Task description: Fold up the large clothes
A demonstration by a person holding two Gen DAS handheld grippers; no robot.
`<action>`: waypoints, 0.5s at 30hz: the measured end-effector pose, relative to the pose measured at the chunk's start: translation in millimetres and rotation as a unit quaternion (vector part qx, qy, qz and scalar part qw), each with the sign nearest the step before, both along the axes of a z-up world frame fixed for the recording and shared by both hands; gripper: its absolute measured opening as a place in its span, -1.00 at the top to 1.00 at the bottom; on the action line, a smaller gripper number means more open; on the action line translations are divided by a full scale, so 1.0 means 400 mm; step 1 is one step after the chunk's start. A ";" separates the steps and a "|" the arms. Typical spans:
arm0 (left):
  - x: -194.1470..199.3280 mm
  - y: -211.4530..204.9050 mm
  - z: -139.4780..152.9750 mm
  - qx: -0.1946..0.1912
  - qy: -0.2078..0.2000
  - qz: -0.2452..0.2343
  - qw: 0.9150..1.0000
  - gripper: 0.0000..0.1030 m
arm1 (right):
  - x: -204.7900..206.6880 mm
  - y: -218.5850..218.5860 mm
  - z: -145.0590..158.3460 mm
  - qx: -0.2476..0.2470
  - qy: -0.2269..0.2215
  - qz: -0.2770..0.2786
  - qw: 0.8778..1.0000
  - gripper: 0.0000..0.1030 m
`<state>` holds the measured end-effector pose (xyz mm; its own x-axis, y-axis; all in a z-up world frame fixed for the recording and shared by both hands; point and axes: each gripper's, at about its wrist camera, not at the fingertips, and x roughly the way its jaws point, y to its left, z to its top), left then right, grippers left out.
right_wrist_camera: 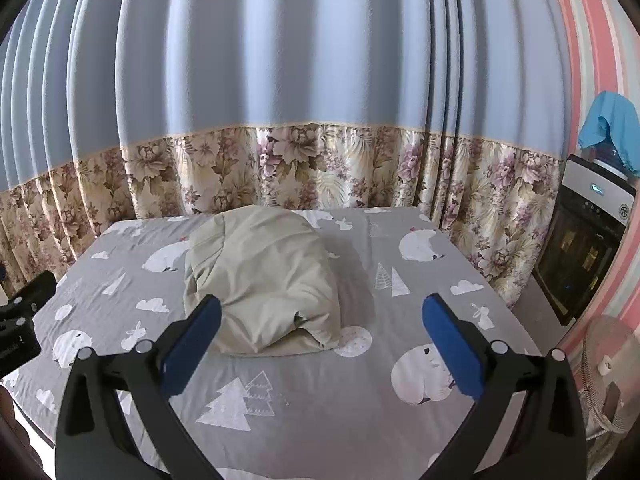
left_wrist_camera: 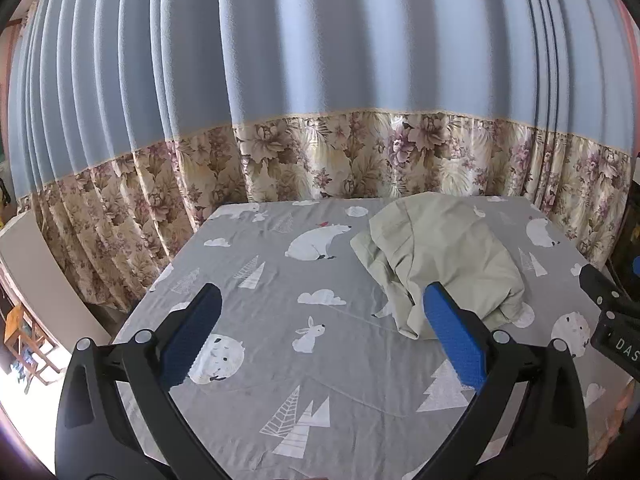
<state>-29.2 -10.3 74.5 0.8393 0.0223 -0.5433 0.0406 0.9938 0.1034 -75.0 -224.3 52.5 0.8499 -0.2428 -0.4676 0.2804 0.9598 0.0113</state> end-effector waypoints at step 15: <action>0.006 -0.016 -0.013 -0.001 0.005 0.009 1.000 -0.94 | 0.000 0.008 -0.010 -0.002 0.004 -0.004 1.000 -0.96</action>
